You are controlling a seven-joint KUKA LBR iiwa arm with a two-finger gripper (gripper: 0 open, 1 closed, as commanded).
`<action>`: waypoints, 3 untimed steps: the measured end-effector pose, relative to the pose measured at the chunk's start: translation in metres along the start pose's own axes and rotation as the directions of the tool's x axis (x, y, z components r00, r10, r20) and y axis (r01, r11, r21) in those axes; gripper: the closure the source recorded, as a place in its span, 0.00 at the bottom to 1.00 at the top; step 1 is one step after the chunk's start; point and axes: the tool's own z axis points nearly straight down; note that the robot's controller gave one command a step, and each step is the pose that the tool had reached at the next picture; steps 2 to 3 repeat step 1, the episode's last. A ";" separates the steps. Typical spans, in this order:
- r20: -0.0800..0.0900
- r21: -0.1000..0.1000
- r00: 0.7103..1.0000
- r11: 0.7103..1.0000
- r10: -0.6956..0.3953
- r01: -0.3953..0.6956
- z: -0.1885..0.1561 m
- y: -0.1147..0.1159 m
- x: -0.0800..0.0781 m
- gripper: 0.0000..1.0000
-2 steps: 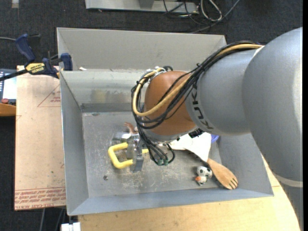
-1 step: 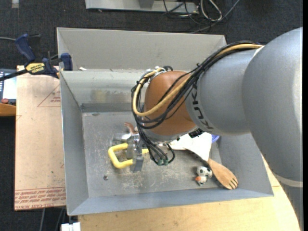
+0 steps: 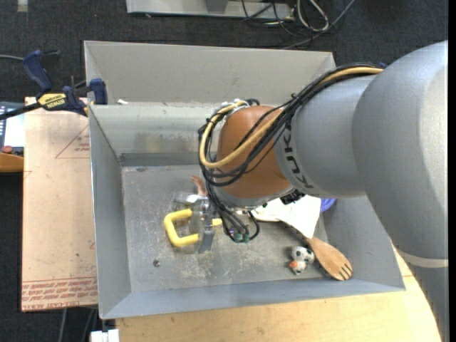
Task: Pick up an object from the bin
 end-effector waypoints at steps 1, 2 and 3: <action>-0.002 0.003 0.999 0.999 -0.035 0.035 -0.093 0.002 0.013 1.00; -0.002 0.003 0.999 0.999 -0.035 0.035 -0.093 0.002 0.013 1.00; -0.002 0.003 0.999 0.999 -0.035 0.035 -0.093 0.002 0.013 1.00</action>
Offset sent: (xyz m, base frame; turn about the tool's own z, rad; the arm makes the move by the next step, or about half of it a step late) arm -0.0506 0.0087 -0.0257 -0.0618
